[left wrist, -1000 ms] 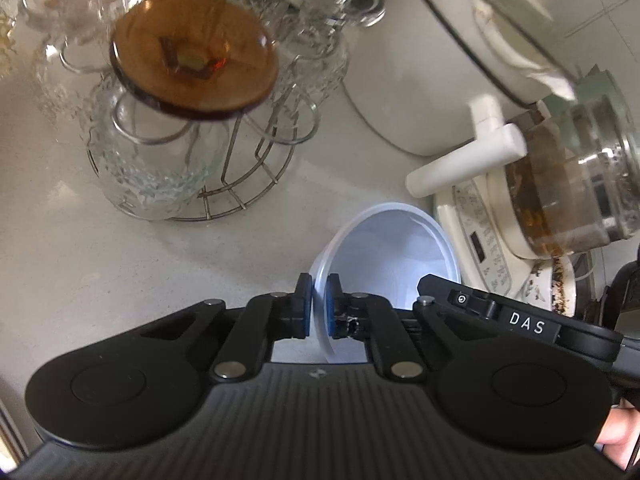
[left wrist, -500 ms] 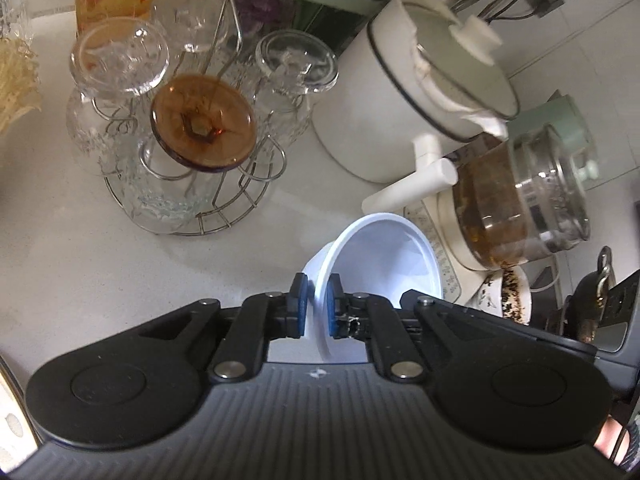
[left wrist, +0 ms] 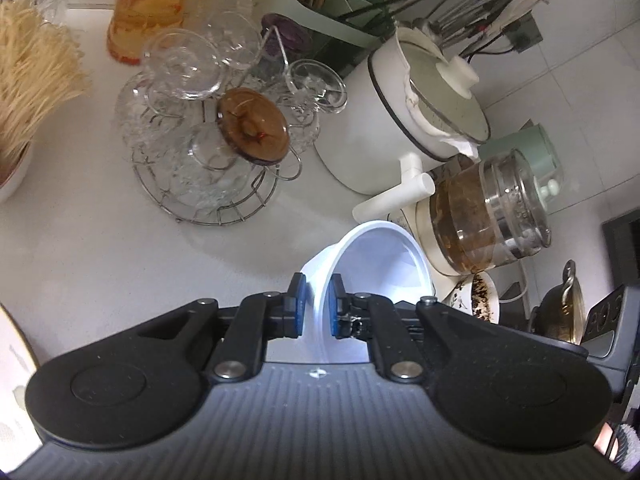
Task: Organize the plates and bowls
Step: 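Carry the second plastic bowl with both tools and lower it into the first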
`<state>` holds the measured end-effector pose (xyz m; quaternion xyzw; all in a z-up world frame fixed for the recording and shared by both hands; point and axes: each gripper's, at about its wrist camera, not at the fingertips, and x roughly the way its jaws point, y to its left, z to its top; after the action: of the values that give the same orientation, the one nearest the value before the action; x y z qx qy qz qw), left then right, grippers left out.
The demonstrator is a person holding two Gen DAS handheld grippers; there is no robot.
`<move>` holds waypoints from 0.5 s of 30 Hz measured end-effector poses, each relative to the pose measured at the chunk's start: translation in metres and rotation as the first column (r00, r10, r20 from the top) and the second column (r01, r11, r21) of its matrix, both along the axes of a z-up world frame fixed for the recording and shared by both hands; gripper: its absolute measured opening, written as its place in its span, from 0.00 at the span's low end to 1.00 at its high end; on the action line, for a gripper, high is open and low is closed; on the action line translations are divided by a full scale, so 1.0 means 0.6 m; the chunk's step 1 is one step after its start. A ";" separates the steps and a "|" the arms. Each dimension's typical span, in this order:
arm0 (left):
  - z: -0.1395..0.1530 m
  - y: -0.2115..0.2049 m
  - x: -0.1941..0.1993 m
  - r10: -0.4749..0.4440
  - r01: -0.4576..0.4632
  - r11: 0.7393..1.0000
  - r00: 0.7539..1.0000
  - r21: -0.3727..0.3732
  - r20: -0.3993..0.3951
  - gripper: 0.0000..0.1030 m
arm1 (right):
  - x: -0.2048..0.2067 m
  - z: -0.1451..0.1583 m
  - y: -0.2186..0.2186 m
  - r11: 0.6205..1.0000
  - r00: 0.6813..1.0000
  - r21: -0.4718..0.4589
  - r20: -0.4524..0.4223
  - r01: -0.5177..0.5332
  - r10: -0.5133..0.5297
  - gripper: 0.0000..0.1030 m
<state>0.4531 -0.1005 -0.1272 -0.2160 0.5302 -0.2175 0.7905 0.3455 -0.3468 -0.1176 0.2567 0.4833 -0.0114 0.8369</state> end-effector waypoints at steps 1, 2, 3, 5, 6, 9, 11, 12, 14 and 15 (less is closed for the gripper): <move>0.002 0.006 -0.003 0.002 -0.002 1.000 1.000 0.000 0.003 0.11 | -0.002 0.002 0.003 1.000 1.000 0.004 0.001 -0.002 0.002 0.10; 0.003 0.012 -0.006 0.006 -0.006 1.000 1.000 -0.003 0.007 0.11 | -0.004 0.003 0.007 1.000 1.000 0.006 0.004 -0.003 0.003 0.10; 0.005 0.017 -0.009 0.010 -0.010 1.000 1.000 -0.006 0.012 0.11 | -0.006 0.005 0.012 1.000 1.000 0.004 0.007 -0.007 0.007 0.10; 0.007 0.027 -0.017 0.013 -0.013 1.000 1.000 -0.006 0.021 0.11 | -0.011 0.007 0.021 1.000 1.000 -0.002 0.015 -0.021 0.021 0.10; 0.007 0.032 -0.020 0.017 -0.017 1.000 1.000 -0.005 0.023 0.12 | -0.012 0.008 0.025 1.000 1.000 -0.003 0.016 -0.026 0.026 0.10; 0.005 0.045 -0.031 0.029 -0.029 1.000 0.999 -0.006 0.020 0.11 | -0.018 0.008 0.038 0.999 0.999 -0.010 0.021 -0.045 0.045 0.10; 0.003 0.055 -0.040 0.040 -0.040 0.999 0.999 -0.002 0.019 0.12 | -0.020 0.008 0.046 0.998 0.998 -0.013 0.025 -0.064 0.064 0.10; 0.002 0.060 -0.044 0.044 -0.044 0.999 0.999 -0.001 0.019 0.12 | -0.021 0.006 0.050 0.997 0.997 -0.015 0.026 -0.070 0.071 0.10; -0.002 0.069 -0.053 0.056 -0.056 0.998 0.998 0.006 0.018 0.12 | -0.022 0.001 0.057 0.997 0.997 -0.006 0.020 -0.080 0.080 0.10; -0.004 0.075 -0.057 0.064 -0.064 0.998 0.998 0.007 0.011 0.11 | -0.023 -0.002 0.061 0.996 0.996 -0.005 0.015 -0.085 0.085 0.10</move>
<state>0.4190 -0.0555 -0.1295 -0.2289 0.5195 -0.1913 0.8007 0.3317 -0.3102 -0.1187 0.2340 0.4872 0.0252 0.8409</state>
